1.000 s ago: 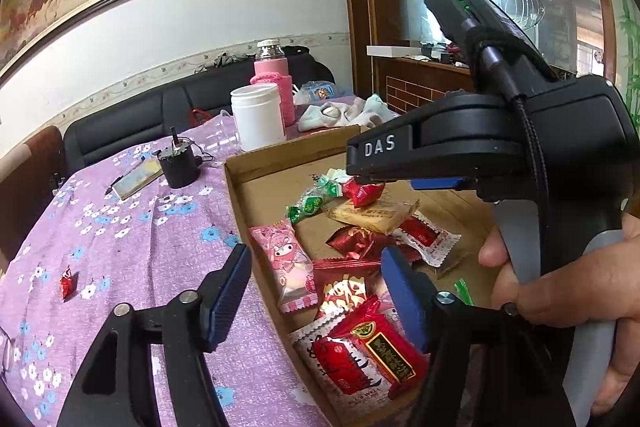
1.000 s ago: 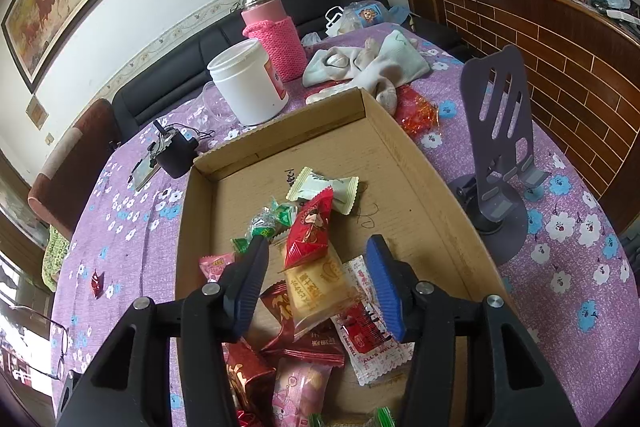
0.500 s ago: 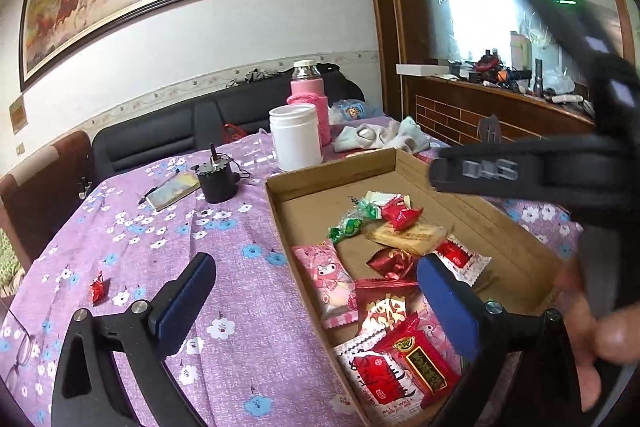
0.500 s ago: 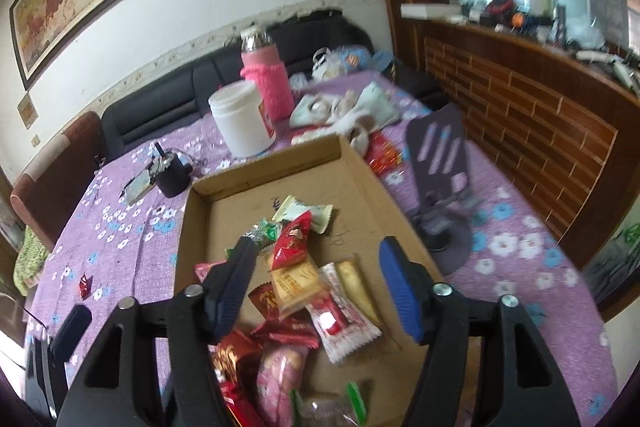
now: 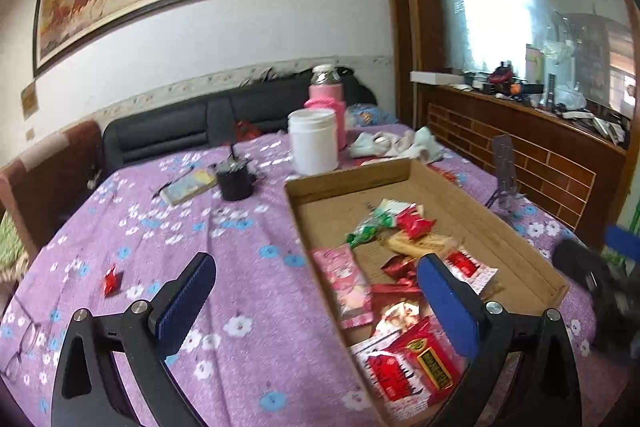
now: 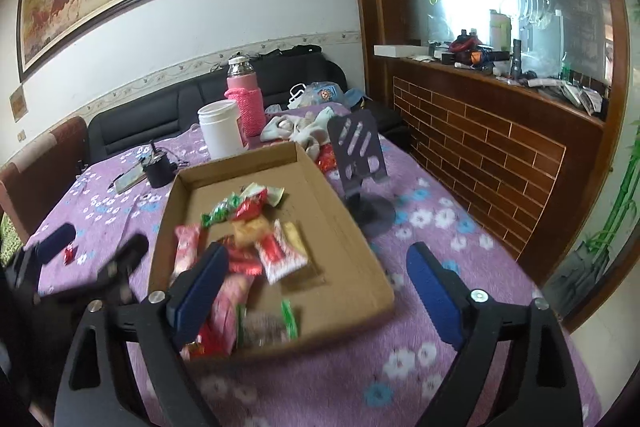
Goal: Organize snacks
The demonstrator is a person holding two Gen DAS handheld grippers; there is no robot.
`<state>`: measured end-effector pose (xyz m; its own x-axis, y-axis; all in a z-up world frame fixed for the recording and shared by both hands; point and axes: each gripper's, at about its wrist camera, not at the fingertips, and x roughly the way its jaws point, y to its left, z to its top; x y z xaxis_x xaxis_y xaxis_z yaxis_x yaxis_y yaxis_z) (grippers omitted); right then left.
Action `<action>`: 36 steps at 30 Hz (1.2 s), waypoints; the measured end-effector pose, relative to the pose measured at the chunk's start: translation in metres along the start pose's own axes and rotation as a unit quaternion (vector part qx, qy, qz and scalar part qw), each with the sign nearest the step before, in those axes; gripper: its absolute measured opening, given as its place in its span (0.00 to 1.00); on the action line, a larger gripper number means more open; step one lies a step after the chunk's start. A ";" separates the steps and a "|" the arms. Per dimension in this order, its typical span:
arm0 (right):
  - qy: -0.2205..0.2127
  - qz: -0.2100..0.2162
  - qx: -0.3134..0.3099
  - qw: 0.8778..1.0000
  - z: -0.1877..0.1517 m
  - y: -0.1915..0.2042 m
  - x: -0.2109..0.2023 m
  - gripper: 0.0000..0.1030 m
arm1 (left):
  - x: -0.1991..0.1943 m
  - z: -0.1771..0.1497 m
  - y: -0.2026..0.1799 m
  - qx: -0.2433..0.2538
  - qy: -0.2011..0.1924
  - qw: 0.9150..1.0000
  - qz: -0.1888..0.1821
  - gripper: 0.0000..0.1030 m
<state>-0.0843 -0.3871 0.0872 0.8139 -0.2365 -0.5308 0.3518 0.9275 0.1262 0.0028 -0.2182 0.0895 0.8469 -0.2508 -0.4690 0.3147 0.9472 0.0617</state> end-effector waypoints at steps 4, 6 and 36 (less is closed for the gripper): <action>0.003 0.009 -0.012 1.000 -0.015 0.007 -0.007 0.88 | -0.008 0.001 0.015 -0.022 0.038 0.999 0.008 0.99; 0.004 0.014 -0.027 1.000 -0.023 0.012 -0.011 0.88 | -0.020 -0.003 0.022 -0.021 0.048 0.999 0.016 0.99; -0.059 -0.029 -0.083 0.994 -0.052 0.045 -0.045 1.00 | -0.074 -0.077 0.051 0.023 0.078 0.988 0.129 0.99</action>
<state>-0.1287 -0.3201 0.0730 0.8464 -0.3133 -0.4306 0.3256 0.9443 -0.0471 -0.0769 -0.1364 0.0596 0.8258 0.0350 -0.5629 0.1191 0.9648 0.2346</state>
